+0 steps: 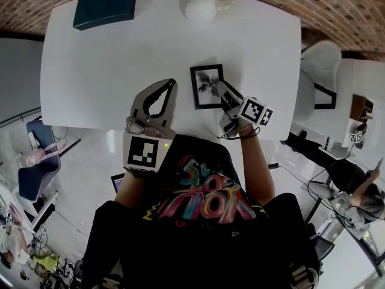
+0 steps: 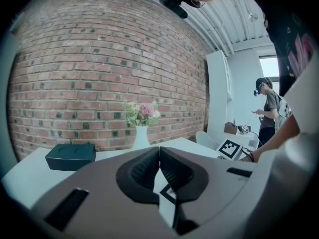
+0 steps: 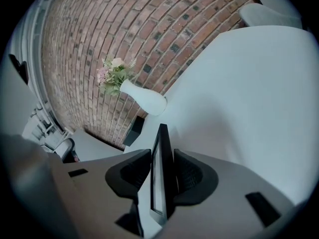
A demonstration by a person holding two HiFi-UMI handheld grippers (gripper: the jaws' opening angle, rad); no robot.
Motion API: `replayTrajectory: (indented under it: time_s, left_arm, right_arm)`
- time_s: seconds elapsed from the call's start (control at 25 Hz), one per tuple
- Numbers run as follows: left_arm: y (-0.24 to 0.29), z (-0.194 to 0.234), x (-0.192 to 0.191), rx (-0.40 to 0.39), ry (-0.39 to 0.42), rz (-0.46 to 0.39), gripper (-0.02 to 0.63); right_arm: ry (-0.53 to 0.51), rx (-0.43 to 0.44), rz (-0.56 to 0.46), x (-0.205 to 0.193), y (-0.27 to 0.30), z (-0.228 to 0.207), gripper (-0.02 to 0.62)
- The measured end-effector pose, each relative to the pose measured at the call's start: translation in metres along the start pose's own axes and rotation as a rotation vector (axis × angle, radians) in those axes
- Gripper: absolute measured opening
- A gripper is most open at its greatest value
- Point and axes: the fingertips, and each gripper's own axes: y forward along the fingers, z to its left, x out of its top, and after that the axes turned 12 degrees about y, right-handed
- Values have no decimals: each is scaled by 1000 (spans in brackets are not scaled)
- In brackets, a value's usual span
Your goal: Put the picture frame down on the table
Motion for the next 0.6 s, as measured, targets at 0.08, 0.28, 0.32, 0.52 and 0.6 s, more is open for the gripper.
replayTrajectory:
  time_s: [0.08,0.28,0.32,0.52,0.6]
  left_arm:
    - [1,0,0,-2,0,0,25]
    - [1,-1,-1,-9,8,5,25]
    - [1,-1,-1,-9,6,5,25]
    - [-2,2,-2,-3,2,4,25]
    - [-2,3,-2,-3,-1,5,25]
  right_arm:
    - [-17,-7,-26,3,-1,-1,158]
    - [-47,-29,-115,14,-6,-3,180]
    - [-52,-36,-133,17,-7,-5,181]
    - [-85,-85,-151,19,-10,-13,176]
    - [-122,-121,-140,17,-12,-17,179]
